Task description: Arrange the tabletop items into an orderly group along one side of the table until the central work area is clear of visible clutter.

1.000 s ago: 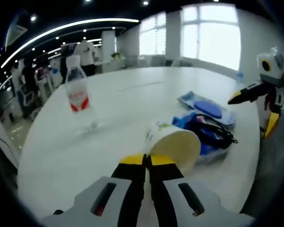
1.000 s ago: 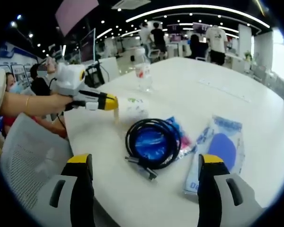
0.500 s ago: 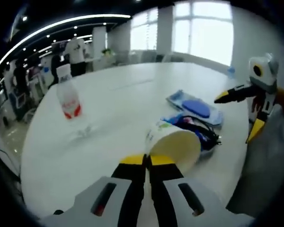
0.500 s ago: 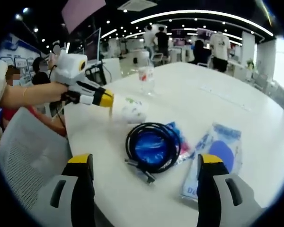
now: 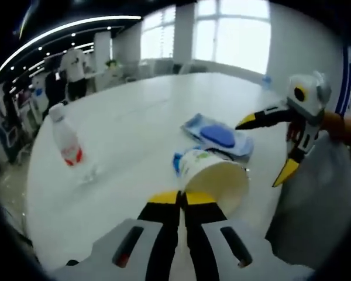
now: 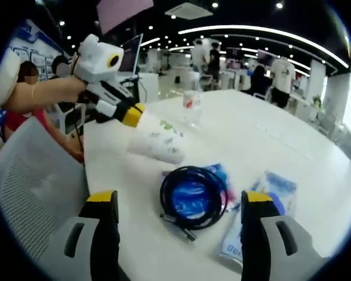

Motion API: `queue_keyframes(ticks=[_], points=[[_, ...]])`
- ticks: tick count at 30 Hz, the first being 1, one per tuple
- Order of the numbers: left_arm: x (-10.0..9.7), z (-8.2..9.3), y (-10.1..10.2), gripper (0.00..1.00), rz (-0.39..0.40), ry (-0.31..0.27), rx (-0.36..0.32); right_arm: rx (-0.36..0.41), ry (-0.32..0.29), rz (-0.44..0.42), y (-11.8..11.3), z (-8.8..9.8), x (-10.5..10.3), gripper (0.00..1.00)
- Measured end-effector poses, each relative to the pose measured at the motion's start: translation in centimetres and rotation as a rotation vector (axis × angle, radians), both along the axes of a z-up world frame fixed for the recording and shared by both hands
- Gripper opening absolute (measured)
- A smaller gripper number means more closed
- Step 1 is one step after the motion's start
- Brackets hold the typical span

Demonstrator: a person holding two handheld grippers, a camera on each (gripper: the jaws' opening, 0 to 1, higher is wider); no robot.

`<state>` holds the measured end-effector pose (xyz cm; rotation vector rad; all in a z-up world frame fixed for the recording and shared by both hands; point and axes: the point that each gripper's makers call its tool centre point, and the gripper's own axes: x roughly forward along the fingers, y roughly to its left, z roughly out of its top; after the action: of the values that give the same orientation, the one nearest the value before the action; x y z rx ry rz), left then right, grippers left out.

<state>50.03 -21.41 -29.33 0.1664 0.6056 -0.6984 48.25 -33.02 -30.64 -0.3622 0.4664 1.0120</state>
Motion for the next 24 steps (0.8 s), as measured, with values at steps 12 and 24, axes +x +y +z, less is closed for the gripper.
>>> queue_keyframes(ticks=[12, 24], points=[[-2.8, 0.7, -4.2, 0.0, -0.149, 0.097, -0.019, -0.046, -0.196, 0.167, 1.7, 1.4, -1.1, 0.76], [-4.0, 2.0, -6.9, 0.0, -0.206, 0.166, -0.083, -0.118, -0.268, 0.233, 2.0, 0.8, -1.5, 0.64]])
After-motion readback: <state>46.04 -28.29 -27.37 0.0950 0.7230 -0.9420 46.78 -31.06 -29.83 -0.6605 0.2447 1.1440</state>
